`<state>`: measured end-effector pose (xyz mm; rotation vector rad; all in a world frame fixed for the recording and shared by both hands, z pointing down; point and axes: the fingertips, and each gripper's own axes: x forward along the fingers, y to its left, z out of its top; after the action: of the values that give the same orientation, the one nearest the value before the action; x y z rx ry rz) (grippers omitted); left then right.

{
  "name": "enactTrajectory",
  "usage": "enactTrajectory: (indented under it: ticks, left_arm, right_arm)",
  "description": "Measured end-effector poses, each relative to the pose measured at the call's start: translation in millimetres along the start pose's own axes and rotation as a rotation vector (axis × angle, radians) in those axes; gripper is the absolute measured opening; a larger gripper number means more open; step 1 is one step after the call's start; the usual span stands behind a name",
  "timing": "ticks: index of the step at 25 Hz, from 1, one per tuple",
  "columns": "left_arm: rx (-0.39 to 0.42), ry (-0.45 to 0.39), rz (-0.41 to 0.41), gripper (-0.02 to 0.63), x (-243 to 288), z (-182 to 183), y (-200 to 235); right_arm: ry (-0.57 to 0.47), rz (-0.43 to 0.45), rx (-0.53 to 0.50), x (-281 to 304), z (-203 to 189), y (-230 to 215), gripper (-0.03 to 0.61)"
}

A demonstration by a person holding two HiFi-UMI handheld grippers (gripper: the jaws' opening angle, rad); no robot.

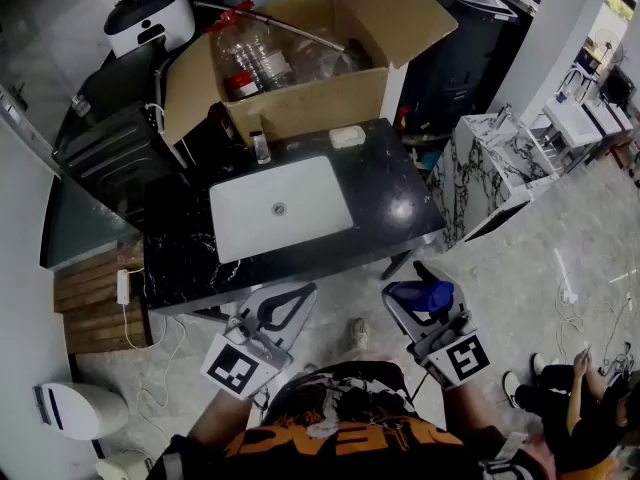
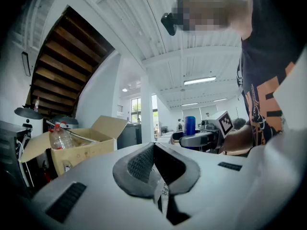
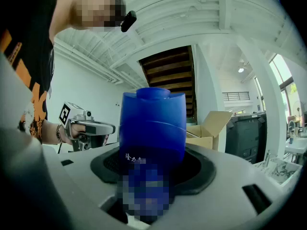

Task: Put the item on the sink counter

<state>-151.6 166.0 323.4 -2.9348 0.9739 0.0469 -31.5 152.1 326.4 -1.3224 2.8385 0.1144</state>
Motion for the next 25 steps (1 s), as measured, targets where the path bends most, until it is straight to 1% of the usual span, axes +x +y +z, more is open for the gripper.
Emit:
enactTrajectory:
  ticks: [8, 15, 18, 21, 25]
  left_arm:
    - [0.002, 0.0, -0.005, 0.012, -13.7, 1.3, -11.1]
    - [0.0, -0.007, 0.0, 0.012, -29.3, 2.7, -17.0]
    - [-0.007, 0.001, -0.001, 0.012, -37.1, -0.9, -20.8]
    - [0.004, 0.016, 0.0, 0.012, -35.0, -5.8, -17.6]
    - [0.012, 0.007, 0.001, 0.012, -23.8, -4.3, -10.7]
  right_arm:
    - [-0.001, 0.012, -0.019, -9.8, 2.5, 17.5, 0.281]
    - [0.002, -0.024, 0.027, -15.0, 2.6, 16.7, 0.281]
    - [0.001, -0.035, 0.027, -16.4, -1.5, 13.4, 0.281]
    - [-0.019, -0.058, 0.055, -8.1, -2.4, 4.9, 0.281]
    - [0.0, -0.043, 0.057, 0.6, -15.1, -10.9, 0.281]
